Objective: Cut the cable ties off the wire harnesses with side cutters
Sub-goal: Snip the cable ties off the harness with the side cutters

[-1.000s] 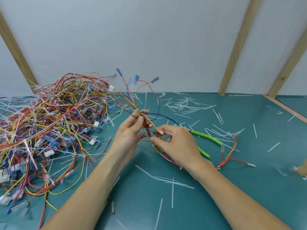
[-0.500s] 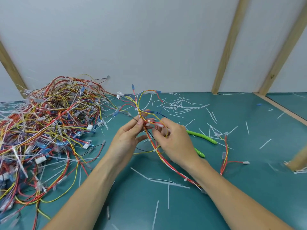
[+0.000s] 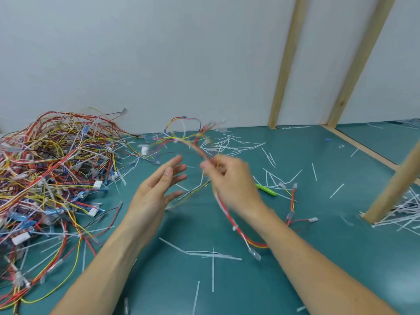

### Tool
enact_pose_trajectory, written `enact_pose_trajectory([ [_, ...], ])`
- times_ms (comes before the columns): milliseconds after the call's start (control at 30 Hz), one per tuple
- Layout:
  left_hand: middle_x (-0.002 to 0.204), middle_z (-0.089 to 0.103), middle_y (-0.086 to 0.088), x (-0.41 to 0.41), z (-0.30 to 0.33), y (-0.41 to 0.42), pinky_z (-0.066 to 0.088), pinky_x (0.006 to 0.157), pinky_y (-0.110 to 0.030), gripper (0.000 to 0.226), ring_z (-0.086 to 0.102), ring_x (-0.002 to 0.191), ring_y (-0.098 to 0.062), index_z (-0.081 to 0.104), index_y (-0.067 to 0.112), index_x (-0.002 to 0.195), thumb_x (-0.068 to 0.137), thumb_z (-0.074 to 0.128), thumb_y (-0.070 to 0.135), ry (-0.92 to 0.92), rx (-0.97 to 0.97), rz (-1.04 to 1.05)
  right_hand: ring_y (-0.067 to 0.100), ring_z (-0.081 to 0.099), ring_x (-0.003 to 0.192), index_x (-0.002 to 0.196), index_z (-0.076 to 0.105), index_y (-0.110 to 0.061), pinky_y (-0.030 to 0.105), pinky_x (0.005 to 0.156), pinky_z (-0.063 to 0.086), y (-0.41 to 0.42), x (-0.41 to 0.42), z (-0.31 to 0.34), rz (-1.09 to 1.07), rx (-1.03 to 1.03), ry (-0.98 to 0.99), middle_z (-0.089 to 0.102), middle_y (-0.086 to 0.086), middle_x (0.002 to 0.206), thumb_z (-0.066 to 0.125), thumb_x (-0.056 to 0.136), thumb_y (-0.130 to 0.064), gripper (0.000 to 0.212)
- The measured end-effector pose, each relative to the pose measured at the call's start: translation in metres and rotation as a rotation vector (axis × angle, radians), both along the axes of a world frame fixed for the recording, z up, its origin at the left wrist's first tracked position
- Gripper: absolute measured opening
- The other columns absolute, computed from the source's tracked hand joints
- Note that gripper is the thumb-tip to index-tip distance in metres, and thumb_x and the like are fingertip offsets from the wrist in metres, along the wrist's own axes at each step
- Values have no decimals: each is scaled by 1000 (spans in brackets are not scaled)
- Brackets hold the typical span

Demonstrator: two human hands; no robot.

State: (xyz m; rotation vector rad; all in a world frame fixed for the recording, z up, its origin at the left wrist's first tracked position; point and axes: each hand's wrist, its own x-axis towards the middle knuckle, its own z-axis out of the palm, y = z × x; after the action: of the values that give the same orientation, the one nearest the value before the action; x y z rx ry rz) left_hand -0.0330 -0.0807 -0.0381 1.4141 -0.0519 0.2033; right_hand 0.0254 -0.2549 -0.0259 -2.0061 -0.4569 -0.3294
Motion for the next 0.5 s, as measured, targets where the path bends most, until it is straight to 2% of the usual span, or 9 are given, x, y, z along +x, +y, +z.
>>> enact_pose_trajectory([
  [100, 125, 70, 4, 1, -2, -1, 46, 98, -38, 42, 63, 118, -14, 65, 29, 131, 92, 52, 41, -7, 56, 11, 13, 45, 52, 70, 55, -17, 38, 53, 31, -43, 39, 23, -363, -1, -107, 52, -6, 51, 57, 99, -39, 38],
  [167, 122, 71, 5, 0, -3, -2, 47, 99, -40, 41, 65, 116, -13, 66, 29, 129, 92, 53, 41, -12, 99, 11, 28, 52, 65, 76, 53, -16, 37, 60, 31, -73, 65, 29, -549, -218, -136, 56, -3, 62, 51, 102, -42, 37],
  [200, 121, 72, 5, 0, -4, -3, 47, 98, -40, 40, 65, 115, -12, 66, 29, 128, 92, 53, 41, -14, 117, 9, 37, 57, 76, 83, 58, -17, 37, 64, 33, -86, 79, 28, -609, -374, -105, 63, 6, 74, 50, 103, -42, 33],
  [233, 119, 72, 6, -1, -5, -4, 48, 98, -38, 39, 65, 114, -11, 67, 30, 127, 92, 54, 41, -15, 133, 8, 42, 61, 88, 94, 64, -18, 38, 69, 35, -97, 92, 25, -643, -520, -51, 67, 14, 89, 50, 104, -41, 29],
  [300, 118, 73, 8, -1, -6, -5, 49, 95, -35, 37, 66, 113, -9, 67, 32, 126, 93, 54, 42, -14, 162, 10, 45, 61, 108, 114, 67, -15, 41, 76, 41, -117, 114, 15, -658, -717, 39, 69, 21, 110, 49, 105, -37, 30],
  [433, 113, 74, 10, -2, -7, -5, 48, 89, -29, 32, 67, 109, -7, 70, 33, 121, 92, 56, 40, -19, 232, 19, 43, 64, 111, 121, 66, -9, 42, 87, 50, -157, 131, -11, -683, -961, 124, 69, 20, 117, 52, 105, -30, 30],
  [500, 109, 75, 10, -1, -9, -6, 48, 90, -29, 25, 67, 107, -8, 71, 33, 116, 94, 59, 34, -19, 269, 26, 44, 62, 114, 127, 59, -5, 44, 90, 50, -167, 134, -20, -702, -969, 191, 64, 21, 125, 53, 105, -28, 32],
])
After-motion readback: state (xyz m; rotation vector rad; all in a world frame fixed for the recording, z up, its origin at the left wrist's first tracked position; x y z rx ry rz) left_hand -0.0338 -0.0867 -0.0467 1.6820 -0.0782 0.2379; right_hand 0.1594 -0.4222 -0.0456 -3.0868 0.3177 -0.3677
